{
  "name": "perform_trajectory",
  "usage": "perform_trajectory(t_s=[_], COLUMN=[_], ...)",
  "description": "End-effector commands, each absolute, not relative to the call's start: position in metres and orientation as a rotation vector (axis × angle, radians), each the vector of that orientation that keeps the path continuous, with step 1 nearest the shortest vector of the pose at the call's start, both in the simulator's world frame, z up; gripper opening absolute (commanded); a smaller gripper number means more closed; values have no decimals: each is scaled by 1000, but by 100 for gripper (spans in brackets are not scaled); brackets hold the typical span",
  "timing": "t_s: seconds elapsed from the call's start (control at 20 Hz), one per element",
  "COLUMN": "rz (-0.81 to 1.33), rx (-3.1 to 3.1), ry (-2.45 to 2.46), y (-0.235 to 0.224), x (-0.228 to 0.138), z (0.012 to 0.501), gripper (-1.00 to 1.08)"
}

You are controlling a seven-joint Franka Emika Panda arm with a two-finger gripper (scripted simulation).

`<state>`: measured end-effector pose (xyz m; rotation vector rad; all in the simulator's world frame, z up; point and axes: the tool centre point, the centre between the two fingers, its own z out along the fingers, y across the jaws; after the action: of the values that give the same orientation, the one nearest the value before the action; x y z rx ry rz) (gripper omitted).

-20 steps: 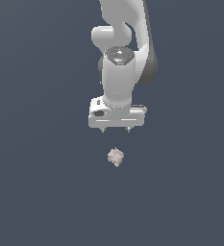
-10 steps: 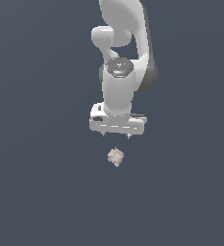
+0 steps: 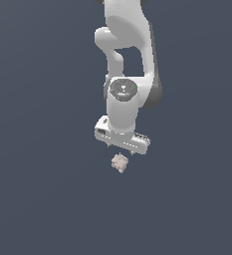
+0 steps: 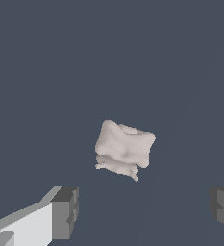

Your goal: Pick up the object and move it to a goal position.

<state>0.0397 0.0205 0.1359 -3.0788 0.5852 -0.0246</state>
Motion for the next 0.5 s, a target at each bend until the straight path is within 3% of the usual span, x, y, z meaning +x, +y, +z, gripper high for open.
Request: perform_trajectory(t_s=[0.0,0.45], rz=[-18,-4], rx=[-3057,-2991], ry=[692,952], y=[21,22], x=[44,52], z=[126,100], gripper=[100,100])
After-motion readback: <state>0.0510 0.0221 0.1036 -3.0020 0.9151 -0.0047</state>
